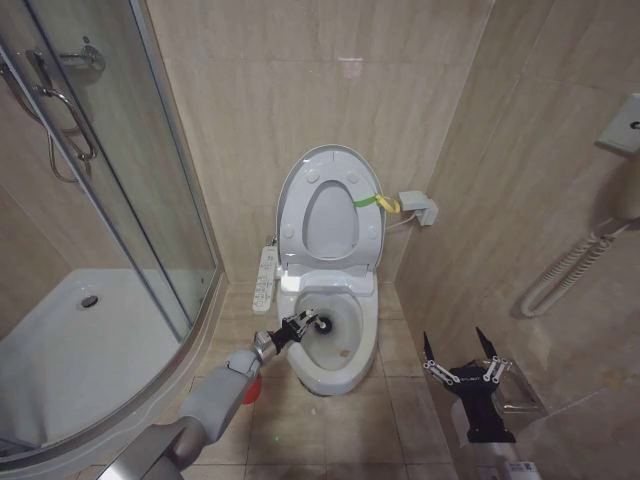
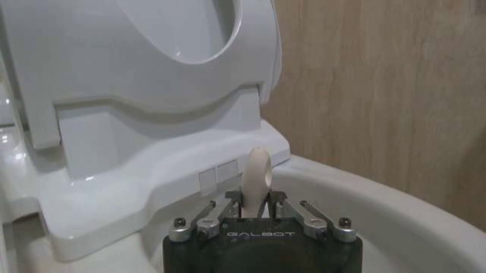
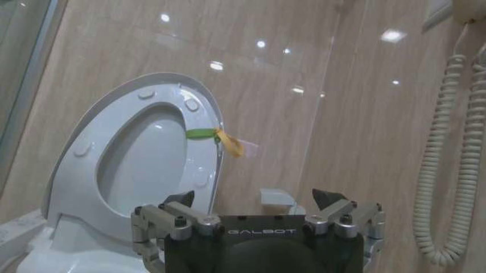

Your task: Open the toilet lid, clean the toilet bowl with a toilet brush, close the toilet lid, and flush.

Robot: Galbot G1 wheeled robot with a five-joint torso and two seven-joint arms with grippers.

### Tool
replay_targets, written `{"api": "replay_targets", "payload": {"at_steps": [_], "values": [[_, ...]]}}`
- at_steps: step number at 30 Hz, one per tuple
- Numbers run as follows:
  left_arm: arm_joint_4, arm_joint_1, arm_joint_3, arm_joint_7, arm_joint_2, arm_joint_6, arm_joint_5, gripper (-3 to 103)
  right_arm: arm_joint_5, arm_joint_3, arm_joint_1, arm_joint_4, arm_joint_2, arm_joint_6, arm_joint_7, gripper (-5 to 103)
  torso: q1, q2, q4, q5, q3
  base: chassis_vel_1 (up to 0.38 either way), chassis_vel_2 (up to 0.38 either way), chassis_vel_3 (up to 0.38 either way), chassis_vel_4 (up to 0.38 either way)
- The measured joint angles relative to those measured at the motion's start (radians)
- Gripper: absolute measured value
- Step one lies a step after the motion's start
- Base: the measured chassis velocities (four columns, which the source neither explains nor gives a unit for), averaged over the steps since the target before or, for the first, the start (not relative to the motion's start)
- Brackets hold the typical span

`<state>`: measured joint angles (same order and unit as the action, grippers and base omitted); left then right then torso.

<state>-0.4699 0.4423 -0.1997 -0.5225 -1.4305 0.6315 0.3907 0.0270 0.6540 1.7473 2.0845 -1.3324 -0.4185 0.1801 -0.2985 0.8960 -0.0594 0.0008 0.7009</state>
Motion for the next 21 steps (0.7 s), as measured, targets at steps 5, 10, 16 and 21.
{"api": "replay_targets", "payload": {"at_steps": [5, 10, 16, 21], "values": [[0.007, -0.004, 0.010, 0.002, -0.015, 0.006, -0.006, 22, 0.000, 0.000, 0.000, 0.000, 0.000, 0.000, 0.000, 100, 0.000, 0.000, 0.0000, 0.0000, 0.000, 0.000, 0.000, 0.000, 0.000], [-0.023, -0.020, 0.004, 0.019, -0.034, 0.013, -0.006, 22, 0.000, 0.000, 0.000, 0.000, 0.000, 0.000, 0.000, 100, 0.000, 0.000, -0.0003, 0.0000, 0.000, 0.000, 0.000, 0.000, 0.000], [-0.047, -0.041, -0.026, 0.041, -0.070, 0.023, -0.015, 22, 0.000, 0.000, 0.000, 0.000, 0.000, 0.000, 0.000, 100, 0.000, 0.000, -0.0001, 0.0001, 0.000, 0.000, 0.000, 0.000, 0.000], [-0.057, -0.046, -0.045, 0.052, -0.112, 0.034, -0.030, 22, 0.000, 0.000, 0.000, 0.000, 0.000, 0.000, 0.000, 100, 0.000, 0.000, -0.0002, 0.0001, 0.000, 0.000, 0.000, 0.000, 0.000]]}}
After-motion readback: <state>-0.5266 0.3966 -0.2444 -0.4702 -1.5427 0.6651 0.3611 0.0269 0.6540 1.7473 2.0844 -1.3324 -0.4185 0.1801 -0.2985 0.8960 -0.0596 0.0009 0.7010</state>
